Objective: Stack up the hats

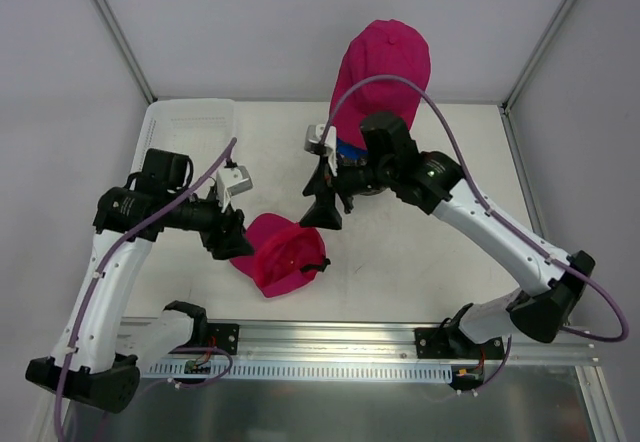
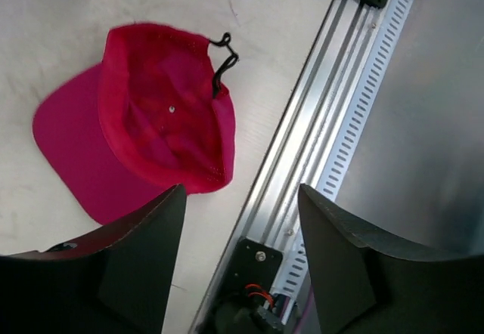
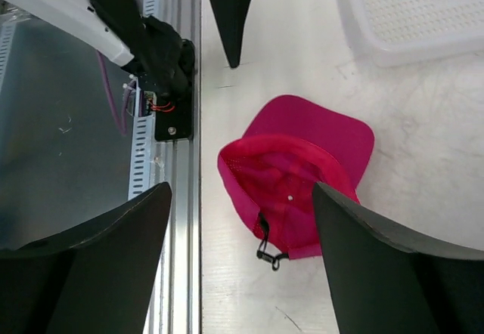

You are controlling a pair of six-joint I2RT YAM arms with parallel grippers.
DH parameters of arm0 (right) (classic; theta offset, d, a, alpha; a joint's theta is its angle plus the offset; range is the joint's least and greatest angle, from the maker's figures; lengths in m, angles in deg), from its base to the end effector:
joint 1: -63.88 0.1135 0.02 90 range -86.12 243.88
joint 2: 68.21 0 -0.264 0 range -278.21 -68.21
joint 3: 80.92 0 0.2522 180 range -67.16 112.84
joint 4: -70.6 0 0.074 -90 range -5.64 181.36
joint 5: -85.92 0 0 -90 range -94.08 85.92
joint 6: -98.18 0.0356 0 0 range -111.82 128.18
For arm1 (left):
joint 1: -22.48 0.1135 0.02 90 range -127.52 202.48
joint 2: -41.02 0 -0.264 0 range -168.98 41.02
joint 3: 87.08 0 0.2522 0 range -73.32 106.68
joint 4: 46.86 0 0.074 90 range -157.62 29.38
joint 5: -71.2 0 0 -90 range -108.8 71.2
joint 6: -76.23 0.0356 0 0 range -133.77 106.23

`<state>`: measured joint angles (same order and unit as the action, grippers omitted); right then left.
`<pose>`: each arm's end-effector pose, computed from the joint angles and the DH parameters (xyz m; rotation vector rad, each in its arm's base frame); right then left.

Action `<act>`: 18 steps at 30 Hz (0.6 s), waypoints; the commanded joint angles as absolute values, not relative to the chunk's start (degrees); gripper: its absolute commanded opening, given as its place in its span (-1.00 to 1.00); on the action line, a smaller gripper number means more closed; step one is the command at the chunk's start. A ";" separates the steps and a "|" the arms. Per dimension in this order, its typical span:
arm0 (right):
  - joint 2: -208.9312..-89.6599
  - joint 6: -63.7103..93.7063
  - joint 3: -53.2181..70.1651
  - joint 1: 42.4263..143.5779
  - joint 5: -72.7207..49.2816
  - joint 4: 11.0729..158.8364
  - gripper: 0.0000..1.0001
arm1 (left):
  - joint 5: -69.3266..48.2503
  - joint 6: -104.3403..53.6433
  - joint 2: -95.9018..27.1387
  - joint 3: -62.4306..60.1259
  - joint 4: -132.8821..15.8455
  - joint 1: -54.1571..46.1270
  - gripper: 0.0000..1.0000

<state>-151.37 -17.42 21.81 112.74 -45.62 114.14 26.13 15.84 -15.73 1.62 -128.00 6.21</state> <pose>0.1915 0.2551 0.4192 -1.5609 1.2607 0.9789 0.1409 -0.0673 0.3927 1.1856 1.9209 -0.8199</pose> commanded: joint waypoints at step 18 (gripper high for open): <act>-134.84 -11.77 18.89 99.21 -38.45 113.28 0.67 | 22.25 17.43 -57.04 -5.55 -134.01 33.47 0.32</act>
